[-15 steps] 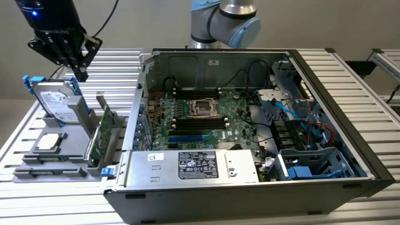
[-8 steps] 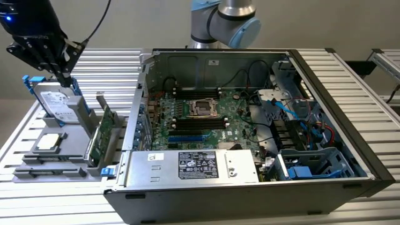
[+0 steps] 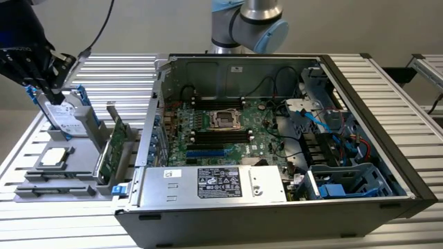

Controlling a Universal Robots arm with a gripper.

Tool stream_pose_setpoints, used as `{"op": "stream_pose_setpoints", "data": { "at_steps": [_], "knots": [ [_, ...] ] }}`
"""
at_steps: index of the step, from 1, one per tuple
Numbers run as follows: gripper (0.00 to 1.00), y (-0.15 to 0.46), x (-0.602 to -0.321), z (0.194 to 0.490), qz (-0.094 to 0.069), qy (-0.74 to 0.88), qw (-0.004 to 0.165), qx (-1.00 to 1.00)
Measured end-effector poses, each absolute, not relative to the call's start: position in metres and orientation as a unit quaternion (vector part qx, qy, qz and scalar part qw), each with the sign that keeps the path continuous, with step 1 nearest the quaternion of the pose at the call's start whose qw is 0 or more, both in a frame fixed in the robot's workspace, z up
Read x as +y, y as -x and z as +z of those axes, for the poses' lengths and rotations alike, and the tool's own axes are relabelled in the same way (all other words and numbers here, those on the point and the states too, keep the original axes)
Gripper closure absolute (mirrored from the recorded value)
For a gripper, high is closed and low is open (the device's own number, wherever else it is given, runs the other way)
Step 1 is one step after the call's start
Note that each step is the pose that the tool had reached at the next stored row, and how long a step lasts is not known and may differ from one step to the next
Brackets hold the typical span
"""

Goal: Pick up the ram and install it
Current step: 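Reach for the ram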

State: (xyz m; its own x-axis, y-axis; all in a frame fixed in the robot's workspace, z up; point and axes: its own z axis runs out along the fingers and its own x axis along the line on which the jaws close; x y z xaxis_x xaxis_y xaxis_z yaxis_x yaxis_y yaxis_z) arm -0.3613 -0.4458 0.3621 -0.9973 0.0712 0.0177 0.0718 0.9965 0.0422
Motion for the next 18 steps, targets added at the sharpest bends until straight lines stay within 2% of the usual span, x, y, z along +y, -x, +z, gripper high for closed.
{"op": "stream_pose_setpoints", "data": {
  "at_steps": [14,18],
  "knots": [
    [0.89,0.388,-0.486,0.36,-0.021,0.036,0.01,-0.999],
    [0.89,0.388,-0.488,0.36,-0.021,0.036,0.01,-0.999]
  ]
}}
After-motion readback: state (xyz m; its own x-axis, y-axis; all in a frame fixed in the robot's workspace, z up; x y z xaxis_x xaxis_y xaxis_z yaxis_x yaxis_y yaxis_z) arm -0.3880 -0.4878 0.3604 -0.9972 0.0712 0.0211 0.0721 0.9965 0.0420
